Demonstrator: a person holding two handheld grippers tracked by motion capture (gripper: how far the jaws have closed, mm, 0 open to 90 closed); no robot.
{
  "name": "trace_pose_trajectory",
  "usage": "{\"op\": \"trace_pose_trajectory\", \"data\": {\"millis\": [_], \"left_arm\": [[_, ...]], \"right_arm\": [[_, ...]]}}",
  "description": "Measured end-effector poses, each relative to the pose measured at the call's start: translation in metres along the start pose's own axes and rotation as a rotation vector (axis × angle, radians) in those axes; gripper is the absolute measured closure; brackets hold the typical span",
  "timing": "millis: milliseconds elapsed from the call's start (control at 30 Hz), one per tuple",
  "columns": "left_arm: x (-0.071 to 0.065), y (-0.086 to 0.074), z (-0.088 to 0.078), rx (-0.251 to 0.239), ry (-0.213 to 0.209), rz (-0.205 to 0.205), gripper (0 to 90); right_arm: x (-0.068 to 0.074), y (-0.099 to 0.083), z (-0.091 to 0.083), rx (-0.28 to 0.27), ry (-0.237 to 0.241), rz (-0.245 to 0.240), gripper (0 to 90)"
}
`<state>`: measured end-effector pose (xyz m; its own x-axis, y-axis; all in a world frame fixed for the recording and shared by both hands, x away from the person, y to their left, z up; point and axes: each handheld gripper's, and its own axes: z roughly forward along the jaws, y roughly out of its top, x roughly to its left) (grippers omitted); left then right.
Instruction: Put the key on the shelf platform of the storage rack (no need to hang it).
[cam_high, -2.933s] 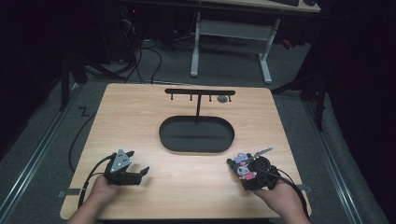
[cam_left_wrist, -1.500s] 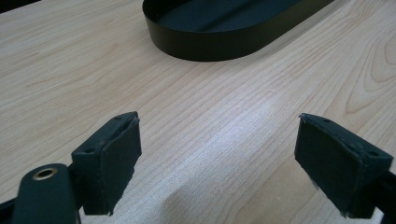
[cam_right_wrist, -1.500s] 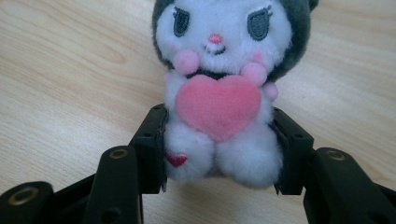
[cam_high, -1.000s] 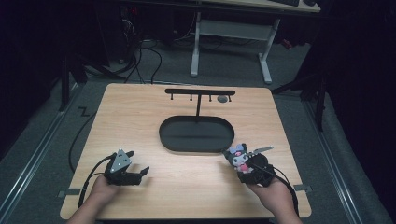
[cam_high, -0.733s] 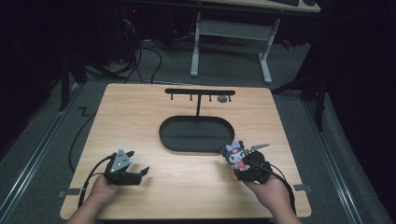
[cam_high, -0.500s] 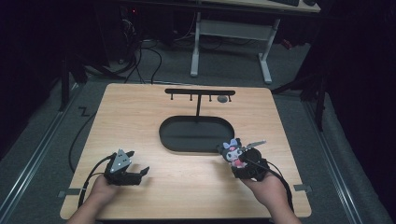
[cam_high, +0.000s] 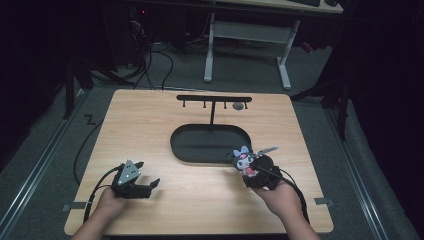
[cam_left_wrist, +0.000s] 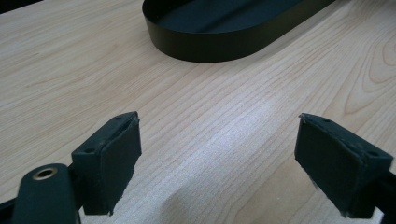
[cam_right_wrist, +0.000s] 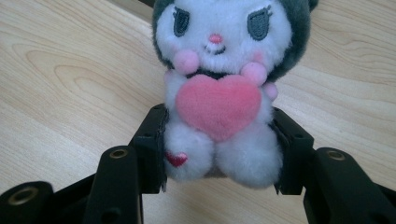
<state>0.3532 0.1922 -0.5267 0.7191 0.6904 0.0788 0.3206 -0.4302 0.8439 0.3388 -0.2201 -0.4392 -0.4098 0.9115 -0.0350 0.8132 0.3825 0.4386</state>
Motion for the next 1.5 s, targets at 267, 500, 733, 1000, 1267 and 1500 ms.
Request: {"op": "trace_pose_trajectory", "data": {"millis": [267,500,733,1000,1267,1500], "left_arm": [[0.0,0.0,0.0,0.0,0.0,0.0,15.4],[0.0,0.0,0.0,-0.002,-0.001,-0.002,15.4],[0.0,0.0,-0.001,-0.001,-0.002,-0.002,15.4],[0.0,0.0,-0.001,-0.001,-0.002,-0.004,15.4],[0.001,0.0,-0.001,-0.003,-0.003,-0.007,15.4],[0.001,0.0,-0.001,-0.004,-0.003,-0.008,15.4]], "right_arm": [[0.002,0.009,0.002,-0.007,0.009,-0.005,48.3],[0.005,0.022,-0.001,-0.021,0.012,-0.013,48.3],[0.007,0.037,-0.002,-0.034,0.009,-0.018,48.3],[0.006,0.049,0.0,-0.041,0.004,-0.017,48.3],[0.001,0.063,0.006,-0.051,0.002,-0.003,48.3],[-0.003,0.073,0.014,-0.05,0.001,0.005,48.3]]}}
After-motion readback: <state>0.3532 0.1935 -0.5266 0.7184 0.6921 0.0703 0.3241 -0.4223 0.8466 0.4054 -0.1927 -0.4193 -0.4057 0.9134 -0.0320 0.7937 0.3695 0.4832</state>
